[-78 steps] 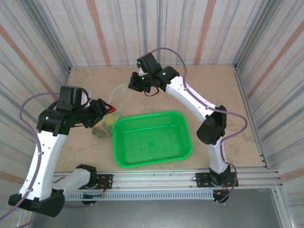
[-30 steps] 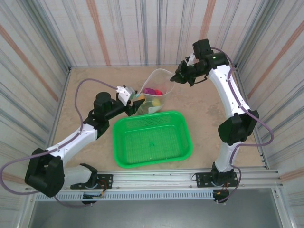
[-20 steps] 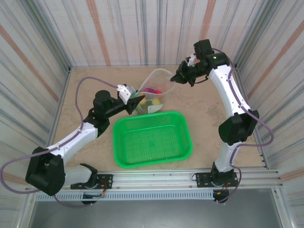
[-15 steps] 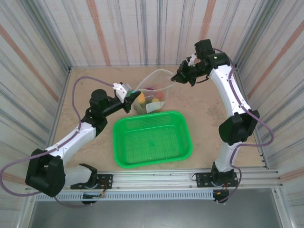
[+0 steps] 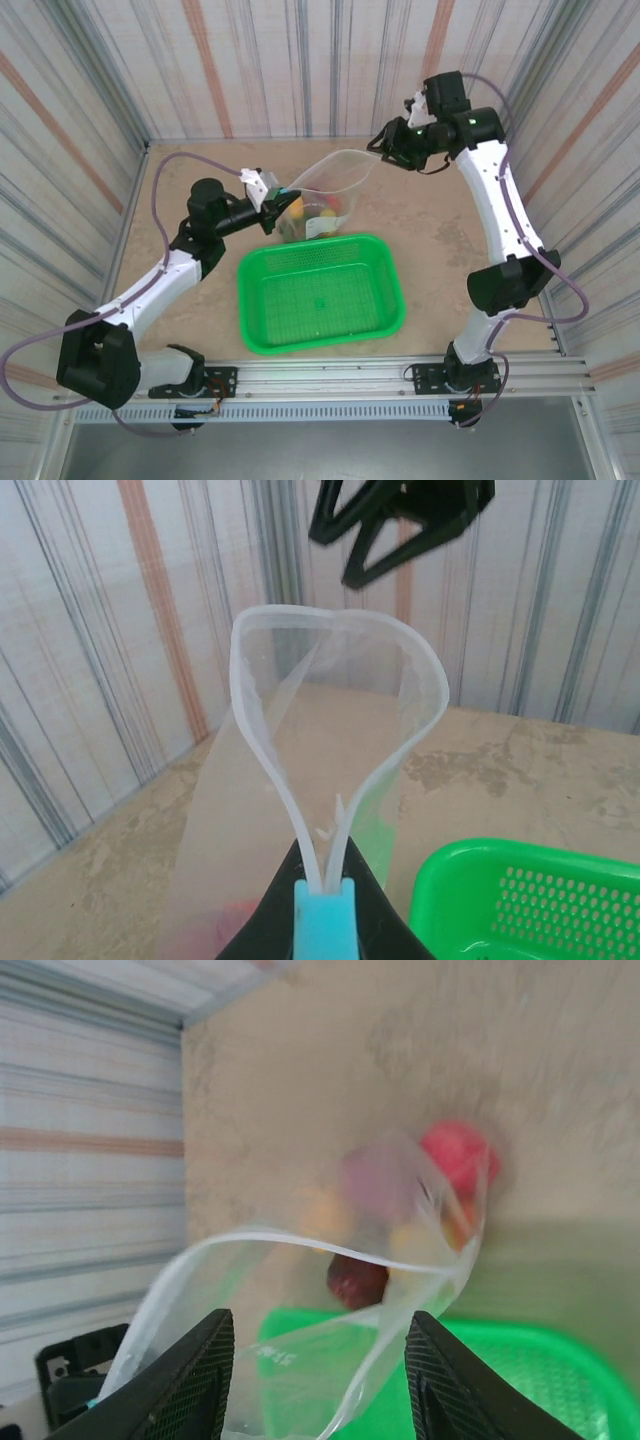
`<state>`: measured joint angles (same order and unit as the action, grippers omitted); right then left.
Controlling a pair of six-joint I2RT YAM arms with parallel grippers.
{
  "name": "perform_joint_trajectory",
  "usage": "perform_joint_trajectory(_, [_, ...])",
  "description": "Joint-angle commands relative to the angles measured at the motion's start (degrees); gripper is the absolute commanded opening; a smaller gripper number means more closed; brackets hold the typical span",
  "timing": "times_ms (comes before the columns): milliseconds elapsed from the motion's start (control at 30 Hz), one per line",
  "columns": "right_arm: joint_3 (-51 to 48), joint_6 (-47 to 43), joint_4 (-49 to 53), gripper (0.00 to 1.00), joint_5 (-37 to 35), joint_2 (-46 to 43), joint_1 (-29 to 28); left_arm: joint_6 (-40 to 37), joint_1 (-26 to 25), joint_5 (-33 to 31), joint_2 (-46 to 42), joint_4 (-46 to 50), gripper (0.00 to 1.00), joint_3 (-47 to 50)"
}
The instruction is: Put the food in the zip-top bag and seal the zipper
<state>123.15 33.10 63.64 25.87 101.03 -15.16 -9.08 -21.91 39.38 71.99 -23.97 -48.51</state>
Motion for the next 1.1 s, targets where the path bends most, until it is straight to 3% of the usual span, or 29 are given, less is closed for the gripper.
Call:
perform_joint_trajectory(0, [3.4,-11.2,3.6,0.49,-9.5,-3.7,-0.8,-2.2,1.9,8.0,1.2,2.3,0.0,-4.4])
perform_joint_trajectory(233, [6.2,-19.2,-0.1,0.49,-20.9,-2.2,-10.8,-7.4,2.1,14.6,6.4,12.5,0.0,-12.4])
perform_joint_trajectory(300, [-1.2,-22.7,-10.3,0.49,-27.2,-6.1,-14.6,-7.1,2.1,15.5,7.7,13.9,0.0,-13.8])
perform_joint_trajectory(400, [-22.4,-45.5,-37.6,0.57,-32.6,-13.6,-24.1,-8.6,2.1,18.9,9.8,16.1,0.03,-15.6])
perform_joint_trajectory(433, [-25.5,-51.0,-41.5,0.58,-30.0,-14.1,-25.1,-9.2,2.1,19.8,10.2,17.4,0.03,-16.4])
perform_joint_trajectory(500, [-23.8,-51.9,-38.7,0.56,-20.2,-13.2,-23.2,-11.8,1.9,20.5,10.2,19.8,0.03,-17.2])
perform_joint_trajectory(667, [-25.9,-62.9,-32.1,0.48,-4.6,-14.5,-23.3,-17.8,1.3,23.7,9.5,25.4,0.04,-17.5])
perform_joint_trajectory(900, [-24.9,-62.1,-26.0,0.46,5.9,-13.9,-20.8,-23.9,0.1,24.5,10.8,31.0,0.03,-19.0])
perform_joint_trajectory(1067, [-26.7,-62.5,-23.6,0.49,4.9,-14.2,-22.5,-24.5,-0.3,25.0,11.1,32.3,0.03,-20.5])
